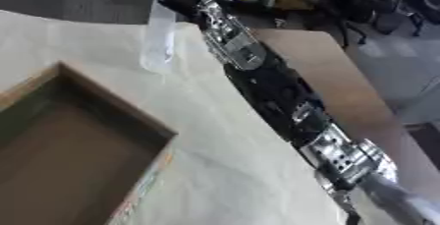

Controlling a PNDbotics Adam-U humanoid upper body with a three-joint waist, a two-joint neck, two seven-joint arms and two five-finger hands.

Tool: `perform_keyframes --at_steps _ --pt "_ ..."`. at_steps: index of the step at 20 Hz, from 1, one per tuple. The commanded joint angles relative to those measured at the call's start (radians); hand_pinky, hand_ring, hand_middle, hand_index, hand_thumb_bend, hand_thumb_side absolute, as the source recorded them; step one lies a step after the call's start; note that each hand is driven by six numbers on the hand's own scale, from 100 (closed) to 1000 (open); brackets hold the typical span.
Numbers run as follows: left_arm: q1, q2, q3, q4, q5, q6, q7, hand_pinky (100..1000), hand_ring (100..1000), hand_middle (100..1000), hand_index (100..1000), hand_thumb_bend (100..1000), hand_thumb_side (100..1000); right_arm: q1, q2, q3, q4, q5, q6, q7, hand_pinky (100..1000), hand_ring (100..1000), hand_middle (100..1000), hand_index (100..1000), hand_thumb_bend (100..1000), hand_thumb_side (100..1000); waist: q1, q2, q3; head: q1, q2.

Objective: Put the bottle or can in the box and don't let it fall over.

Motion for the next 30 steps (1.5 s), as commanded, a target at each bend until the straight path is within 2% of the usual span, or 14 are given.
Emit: perform_keyframes --at_steps 1,16,30 --pt "-0.004 0.012 0.011 -0.019 -0.006 -0.005 -0.001 1000 1000 1000 757 190 714 -0.007 -0.056 -0.021 -0.015 -0.009 -0.002 -0.019 1000 1000 1000 952 100 517 0.005 -0.018 0.004 -0.015 -0.009" --pt "-0.019 0.015 0.014 -0.023 0.005 -0.016 0.003 1000 1000 1000 757 184 713 0.04 -0.102 -0.043 -0.009 -0.032 -0.013 -0.059 1000 1000 1000 939 100 506 0.003 -0.008 0.049 -0.069 -0.021" --pt "-0.016 0.005 0.014 -0.023 0.002 -0.017 0.0 1000 1000 1000 758 183 717 0.041 -0.088 -0.034 0.0 -0.051 -0.022 -0.052 1000 1000 1000 928 100 509 0.003 0.0 0.058 -0.085 -0.023"
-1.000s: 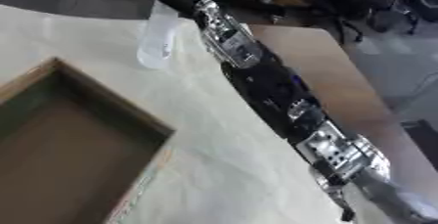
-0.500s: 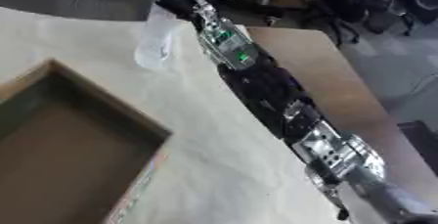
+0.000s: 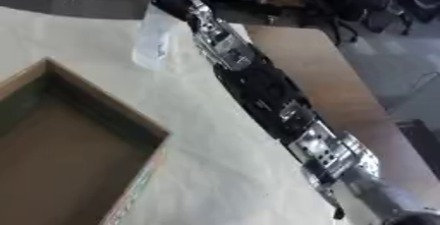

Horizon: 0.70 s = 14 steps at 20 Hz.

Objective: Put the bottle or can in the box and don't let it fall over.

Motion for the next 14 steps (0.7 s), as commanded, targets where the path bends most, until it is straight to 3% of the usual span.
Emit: perform_keyframes --at_steps 1,14 --pt "-0.002 0.014 0.013 -0.019 -0.001 -0.003 -0.002 1000 1000 1000 758 183 717 -0.012 -0.035 -0.007 -0.001 -0.006 -0.006 0.002 1000 1000 1000 928 100 509 0.008 -0.019 0.001 -0.004 -0.013" --pt "0.0 0.001 0.014 -0.019 -0.009 -0.003 -0.01 1000 1000 1000 757 181 722 -0.022 0.01 0.013 0.037 -0.011 -0.003 0.004 1000 1000 1000 873 100 506 0.008 -0.006 0.005 -0.005 -0.019"
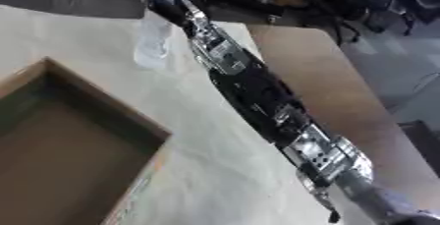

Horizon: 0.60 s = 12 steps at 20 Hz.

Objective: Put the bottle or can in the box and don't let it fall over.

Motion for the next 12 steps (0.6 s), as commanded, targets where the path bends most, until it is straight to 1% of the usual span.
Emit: perform_keyframes --at_steps 1,2,4,5,6,8,12 --pt "-0.002 0.018 0.012 -0.019 -0.005 -0.001 -0.004 1000 1000 1000 757 181 722 -0.008 -0.014 0.001 0.006 0.002 0.005 -0.004 1000 1000 1000 873 100 506 0.008 -0.016 -0.001 -0.004 -0.011" --pt "-0.002 0.017 0.012 -0.019 -0.005 0.0 -0.005 1000 1000 1000 757 181 722 -0.007 -0.014 0.001 0.007 0.003 0.008 -0.007 1000 1000 1000 841 100 470 0.008 -0.016 -0.001 -0.004 -0.011" --pt "-0.001 0.017 0.013 -0.019 -0.006 0.0 -0.005 1000 1000 1000 757 181 721 -0.006 -0.014 -0.001 0.011 0.001 0.017 -0.019 1000 1000 983 786 100 470 0.008 -0.018 -0.002 -0.004 -0.012" --pt "0.0 0.016 0.014 -0.02 -0.006 0.001 -0.005 1000 1000 1000 757 181 722 -0.005 -0.014 -0.001 0.013 -0.001 0.021 -0.026 1000 1000 964 768 100 470 0.009 -0.018 -0.002 -0.003 -0.012" --pt "0.0 0.016 0.014 -0.02 -0.006 0.001 -0.005 1000 1000 1000 757 180 722 -0.004 -0.014 -0.002 0.015 -0.005 0.025 -0.034 1000 1000 912 718 100 466 0.009 -0.019 -0.003 -0.003 -0.012" --pt "0.0 0.015 0.014 -0.021 -0.005 0.002 -0.005 1000 1000 1000 757 179 722 -0.002 -0.012 -0.003 0.02 -0.017 0.036 -0.052 1000 972 889 702 100 470 0.009 -0.02 -0.004 -0.003 -0.011" --pt "-0.001 0.013 0.015 -0.023 -0.004 0.003 -0.006 1000 1000 1000 756 179 722 0.0 -0.007 0.001 0.031 -0.048 0.056 -0.073 1000 942 881 682 100 470 0.01 -0.021 -0.006 -0.002 -0.01"
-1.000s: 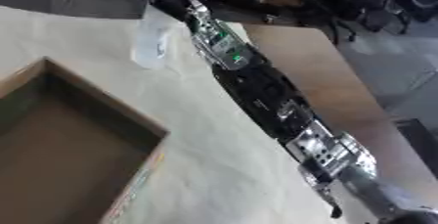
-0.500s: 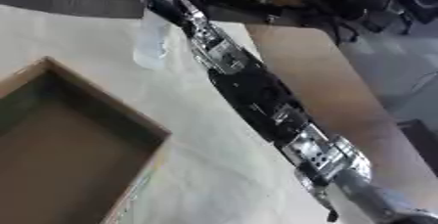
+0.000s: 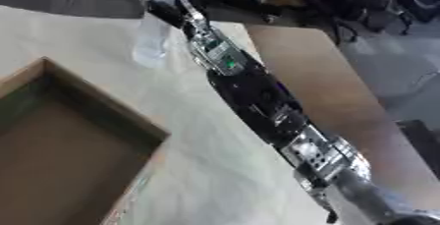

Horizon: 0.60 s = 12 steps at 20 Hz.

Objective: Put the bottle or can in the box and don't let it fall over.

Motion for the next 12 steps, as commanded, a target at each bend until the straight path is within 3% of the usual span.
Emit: perform_keyframes --at_steps 1,5,12 --pt "-0.001 0.013 0.011 -0.023 -0.003 0.0 -0.001 1000 1000 1000 755 180 720 -0.001 -0.013 0.0 0.016 -0.026 0.018 -0.023 1000 938 875 677 100 470 0.011 -0.021 -0.002 -0.001 -0.01" --pt "-0.002 0.01 0.013 -0.024 -0.001 0.0 0.0 1000 1000 1000 753 179 718 0.0 -0.009 -0.002 0.025 -0.055 0.026 -0.07 1000 923 851 640 100 470 0.011 -0.021 -0.004 0.0 -0.007" --pt "-0.004 0.006 0.014 -0.027 0.002 0.003 0.001 1000 1000 1000 751 180 717 -0.003 -0.007 -0.004 0.042 -0.097 0.022 -0.186 1000 771 737 493 100 470 0.011 -0.02 -0.004 -0.002 -0.005"
